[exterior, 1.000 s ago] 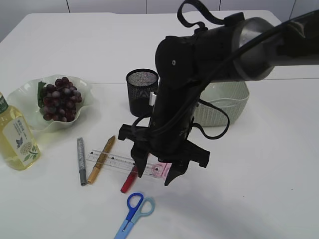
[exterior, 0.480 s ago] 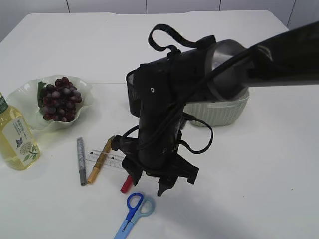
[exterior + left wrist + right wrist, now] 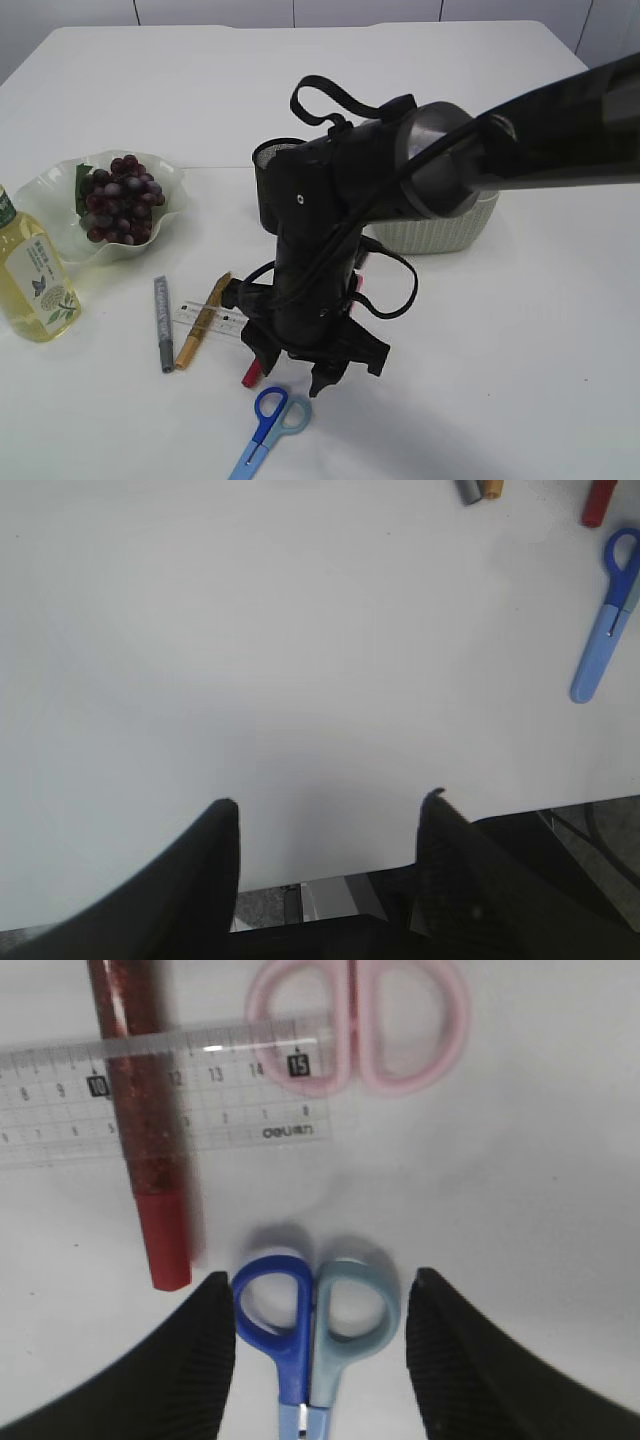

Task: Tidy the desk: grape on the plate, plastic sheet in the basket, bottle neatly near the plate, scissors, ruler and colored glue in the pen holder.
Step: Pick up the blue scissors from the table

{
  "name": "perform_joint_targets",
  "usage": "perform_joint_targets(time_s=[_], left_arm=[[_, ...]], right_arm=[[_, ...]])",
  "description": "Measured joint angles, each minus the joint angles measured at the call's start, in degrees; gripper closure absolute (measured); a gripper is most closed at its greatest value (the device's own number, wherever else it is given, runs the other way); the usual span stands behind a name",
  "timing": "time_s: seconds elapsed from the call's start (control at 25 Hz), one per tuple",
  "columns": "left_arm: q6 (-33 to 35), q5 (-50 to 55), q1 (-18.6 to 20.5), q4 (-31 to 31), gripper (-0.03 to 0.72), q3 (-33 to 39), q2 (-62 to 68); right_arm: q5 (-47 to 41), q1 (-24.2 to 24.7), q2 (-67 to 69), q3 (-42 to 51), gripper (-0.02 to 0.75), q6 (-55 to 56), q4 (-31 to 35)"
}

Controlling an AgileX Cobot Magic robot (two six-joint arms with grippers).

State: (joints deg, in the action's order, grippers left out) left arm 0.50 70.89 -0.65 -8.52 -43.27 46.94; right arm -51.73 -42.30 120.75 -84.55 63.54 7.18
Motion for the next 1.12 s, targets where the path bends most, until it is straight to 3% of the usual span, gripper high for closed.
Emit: perform_joint_targets(time_s=[0.64,1.12], left_arm=[[0.00,0.00,0.00,0.00,0.272,0.00,0.00],[0.00,0.00,0.00,0.00,0.272,0.00,0.00]], right_arm=[[1.30,-2.38,0.08,0.00,0.333,1.17,0.71],[-2.62,-2.38,0.08,0.00,0.332,2.11,-0.11]])
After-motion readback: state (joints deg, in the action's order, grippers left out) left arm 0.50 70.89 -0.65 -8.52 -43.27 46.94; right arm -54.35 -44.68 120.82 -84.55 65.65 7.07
